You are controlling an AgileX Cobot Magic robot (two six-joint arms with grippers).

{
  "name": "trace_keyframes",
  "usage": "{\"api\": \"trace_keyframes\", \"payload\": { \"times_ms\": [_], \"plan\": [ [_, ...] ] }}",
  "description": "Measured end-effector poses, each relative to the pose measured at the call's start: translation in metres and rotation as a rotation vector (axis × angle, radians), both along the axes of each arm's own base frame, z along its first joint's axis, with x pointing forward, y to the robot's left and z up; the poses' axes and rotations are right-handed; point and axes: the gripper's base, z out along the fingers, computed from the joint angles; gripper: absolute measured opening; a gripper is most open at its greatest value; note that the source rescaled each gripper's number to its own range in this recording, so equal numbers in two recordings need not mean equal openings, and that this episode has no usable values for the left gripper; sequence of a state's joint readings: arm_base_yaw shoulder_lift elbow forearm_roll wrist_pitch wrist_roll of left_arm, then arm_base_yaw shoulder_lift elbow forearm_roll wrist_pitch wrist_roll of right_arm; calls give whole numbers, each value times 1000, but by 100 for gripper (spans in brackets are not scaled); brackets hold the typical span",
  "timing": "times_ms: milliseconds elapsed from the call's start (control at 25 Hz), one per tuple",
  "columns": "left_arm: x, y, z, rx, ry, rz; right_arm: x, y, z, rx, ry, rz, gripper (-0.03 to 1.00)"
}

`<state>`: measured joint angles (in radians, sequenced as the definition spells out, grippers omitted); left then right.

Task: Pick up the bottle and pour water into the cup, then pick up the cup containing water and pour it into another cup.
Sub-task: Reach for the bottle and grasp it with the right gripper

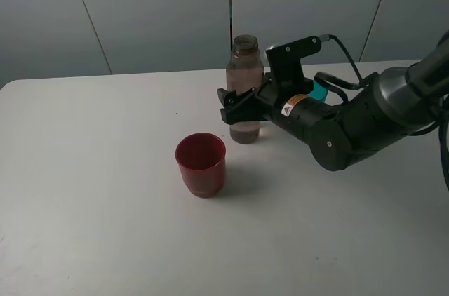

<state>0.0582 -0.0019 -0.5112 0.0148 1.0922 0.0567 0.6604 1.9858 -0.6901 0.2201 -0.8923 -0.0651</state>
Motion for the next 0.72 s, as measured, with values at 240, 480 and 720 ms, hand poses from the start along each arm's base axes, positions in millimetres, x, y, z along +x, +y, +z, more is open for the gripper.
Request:
{"api": "trace_keyframes", "payload": {
  "times_ms": [240, 480, 720],
  "plan": [
    [0, 0, 0, 0, 0, 0, 11, 7, -6, -5, 25, -18, 100],
    [0, 0, 0, 0, 0, 0, 20, 12, -14, -3, 38, -39, 100],
    [0, 0, 0, 0, 0, 0, 24, 14, -19, -10, 39, -47, 94]
  ]
}}
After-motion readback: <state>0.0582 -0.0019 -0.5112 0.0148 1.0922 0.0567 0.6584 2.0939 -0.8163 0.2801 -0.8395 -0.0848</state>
